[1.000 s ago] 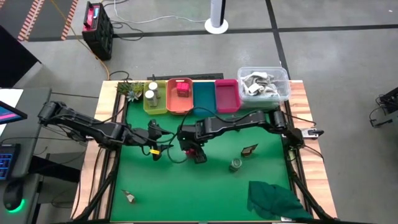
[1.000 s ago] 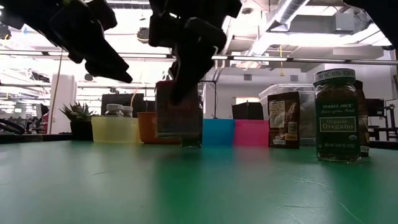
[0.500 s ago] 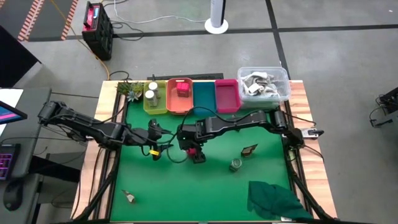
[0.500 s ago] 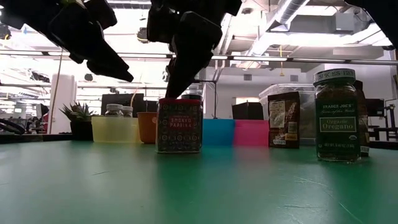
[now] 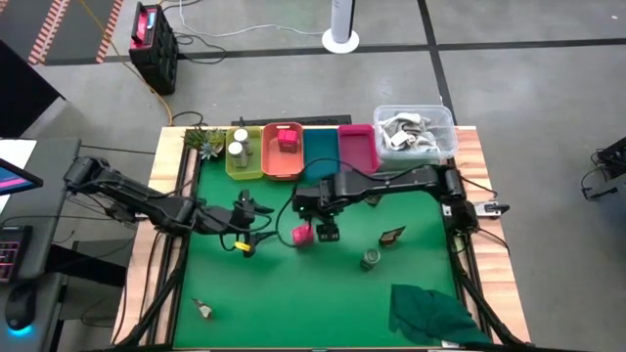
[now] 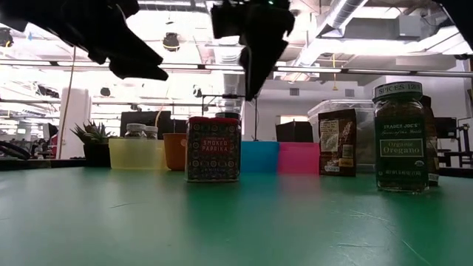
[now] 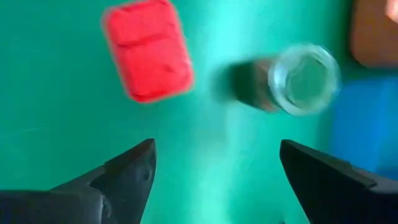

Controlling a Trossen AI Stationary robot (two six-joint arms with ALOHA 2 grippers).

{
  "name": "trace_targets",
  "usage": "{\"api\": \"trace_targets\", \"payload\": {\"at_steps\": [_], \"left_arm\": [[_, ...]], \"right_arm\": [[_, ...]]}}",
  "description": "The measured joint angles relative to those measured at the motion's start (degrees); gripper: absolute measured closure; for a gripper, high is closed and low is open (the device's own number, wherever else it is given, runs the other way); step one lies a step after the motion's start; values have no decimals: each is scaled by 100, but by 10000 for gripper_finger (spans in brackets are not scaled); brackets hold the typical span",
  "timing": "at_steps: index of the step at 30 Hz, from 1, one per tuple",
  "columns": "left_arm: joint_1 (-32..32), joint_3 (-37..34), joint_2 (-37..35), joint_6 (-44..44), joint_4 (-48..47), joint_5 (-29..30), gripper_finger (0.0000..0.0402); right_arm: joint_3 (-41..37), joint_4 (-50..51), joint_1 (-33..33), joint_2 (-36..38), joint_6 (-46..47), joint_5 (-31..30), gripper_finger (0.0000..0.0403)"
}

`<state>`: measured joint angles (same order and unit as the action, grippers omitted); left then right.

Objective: Sort spices by type
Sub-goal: Put the red seasoning bottle into the orange bin

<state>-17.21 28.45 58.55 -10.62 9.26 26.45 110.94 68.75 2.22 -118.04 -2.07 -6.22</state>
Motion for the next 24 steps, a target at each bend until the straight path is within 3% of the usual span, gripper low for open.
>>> {"api": "trace_targets", "payload": {"at_steps": [6, 11, 18, 24], "left_arm": [[-266, 0, 722, -35, 903, 298, 111], [-273, 221, 1354, 277, 1217, 428, 111], [-42, 1767, 2513, 554, -123, 445, 111], [230, 2794, 3257, 6, -1465, 345, 104]], "right_arm": [[-1288, -180, -240, 926, 606, -453, 45], [-2629, -1095, -360, 2031, 1024, -507, 50], [-4069, -2939, -316, 3432, 1117, -1525, 51], [-4895, -4671, -294, 4142, 721, -1647, 51]]}}
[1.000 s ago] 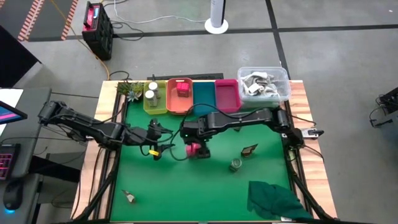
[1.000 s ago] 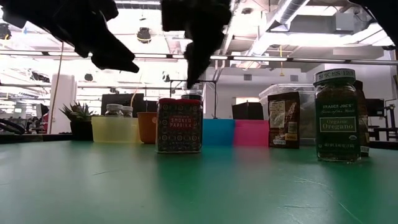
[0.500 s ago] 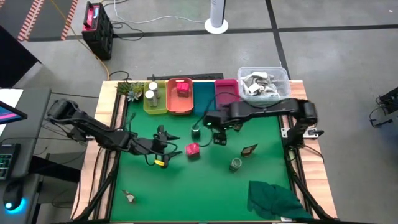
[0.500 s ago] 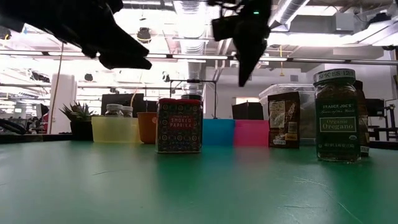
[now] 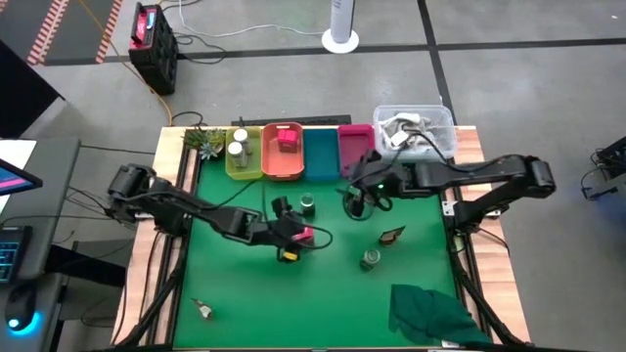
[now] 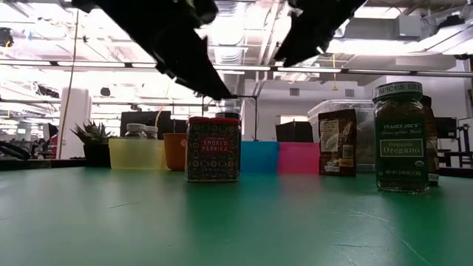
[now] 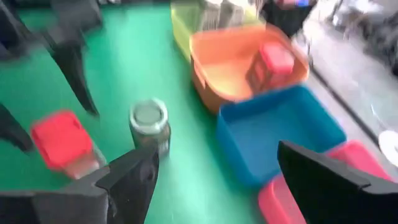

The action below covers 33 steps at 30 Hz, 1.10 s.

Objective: Sort spices by type
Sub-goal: Put the red seasoning bottle into the orange bin

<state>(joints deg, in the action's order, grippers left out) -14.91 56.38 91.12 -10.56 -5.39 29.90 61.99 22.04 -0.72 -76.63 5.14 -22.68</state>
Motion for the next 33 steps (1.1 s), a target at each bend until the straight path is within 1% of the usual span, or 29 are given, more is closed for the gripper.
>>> {"api": "trace_targets", "payload": {"at_steps": [3, 7, 10, 20, 28, 33], "left_arm": [[86, 201, 171, -201, -171, -429, 92], [267, 231, 188, -468, -342, -1098, 73], [404, 229, 191, -696, -498, -1309, 63], [434, 229, 191, -657, -568, -1329, 58], [434, 229, 191, -685, -549, -1500, 58], [410, 220, 328, -711, -547, -1525, 58]], "right_arm": [[-281, -383, -6, 171, -185, 0, 51], [-640, -756, -6, 261, -226, -1, 51], [-709, -739, -8, 250, -237, 1, 51], [-716, -769, 143, 243, -218, 1, 51], [-716, -771, 191, 241, -222, 3, 51], [-716, -779, 190, 239, -223, 3, 51]]}}
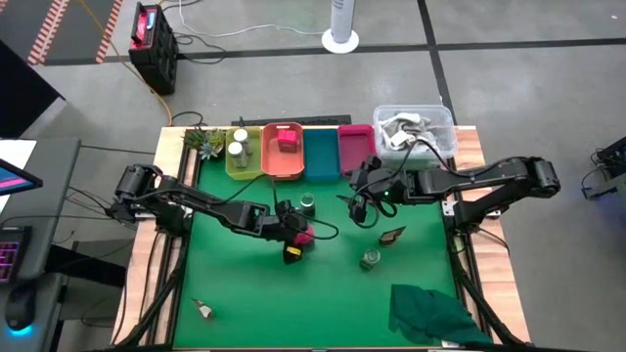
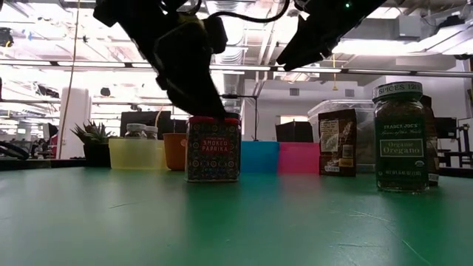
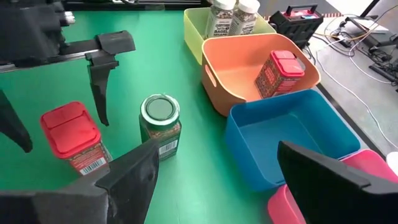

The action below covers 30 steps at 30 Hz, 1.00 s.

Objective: Sort spices by type
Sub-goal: Put the red seasoning bottle into the orange bin

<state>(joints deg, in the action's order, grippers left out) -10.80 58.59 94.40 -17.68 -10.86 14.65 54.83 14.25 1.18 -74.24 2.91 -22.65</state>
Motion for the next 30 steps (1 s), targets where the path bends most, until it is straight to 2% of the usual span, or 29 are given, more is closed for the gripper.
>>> {"api": "trace_targets", "payload": {"at_steps": [5, 11, 15, 22, 30], "left_arm": [[-5, -8, 288, 49, 155, -52, 58], [-3, 7, 318, 158, 186, -70, 66], [2, 7, 318, 189, 137, -67, 101], [72, 7, 229, 298, 100, -139, 193], [309, 4, -537, 426, -54, -831, 195]], "right_arm": [[0, -10, -1, 0, 7, 0, 51], [0, 10, -1, -2, 7, 0, 51], [0, 14, -1, -2, 5, 0, 51], [0, 30, -1, -2, 6, 2, 51], [0, 277, -25, -2, 3, 2, 51]]}}
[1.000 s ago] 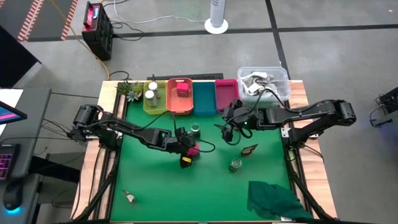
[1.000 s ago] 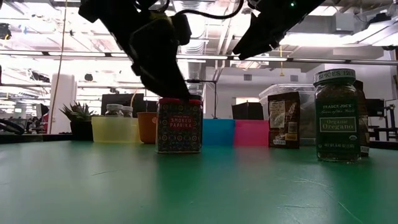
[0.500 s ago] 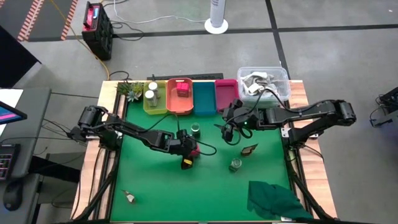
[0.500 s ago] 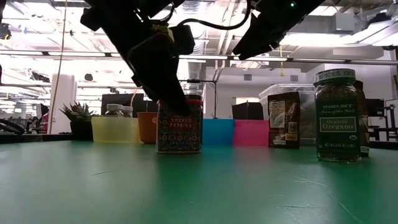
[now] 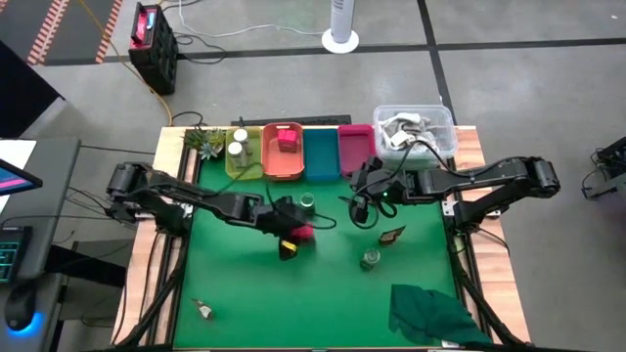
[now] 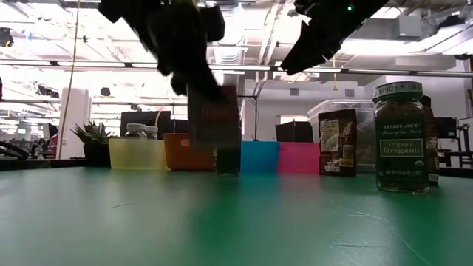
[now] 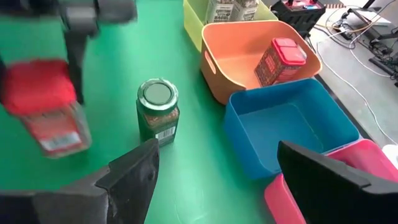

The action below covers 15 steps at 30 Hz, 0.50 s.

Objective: Sort spices by type
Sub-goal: Put the red seasoning bottle into the orange bin

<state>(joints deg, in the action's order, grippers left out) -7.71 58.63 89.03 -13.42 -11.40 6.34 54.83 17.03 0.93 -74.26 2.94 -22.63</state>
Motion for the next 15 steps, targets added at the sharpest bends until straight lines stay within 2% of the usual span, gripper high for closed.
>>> {"api": "trace_targets", "payload": {"at_steps": [4, 8, 15], "left_arm": [[165, 0, -638, 190, 242, -104, 195], [544, 0, -1120, 623, 392, 50, 191], [1702, 0, -1289, 1534, 570, 140, 189]], "right_arm": [[0, 10, -51, 0, -6, 0, 51], [0, 63, -109, 75, -10, -47, 51], [0, 257, 66, 506, 70, -438, 61]]}}
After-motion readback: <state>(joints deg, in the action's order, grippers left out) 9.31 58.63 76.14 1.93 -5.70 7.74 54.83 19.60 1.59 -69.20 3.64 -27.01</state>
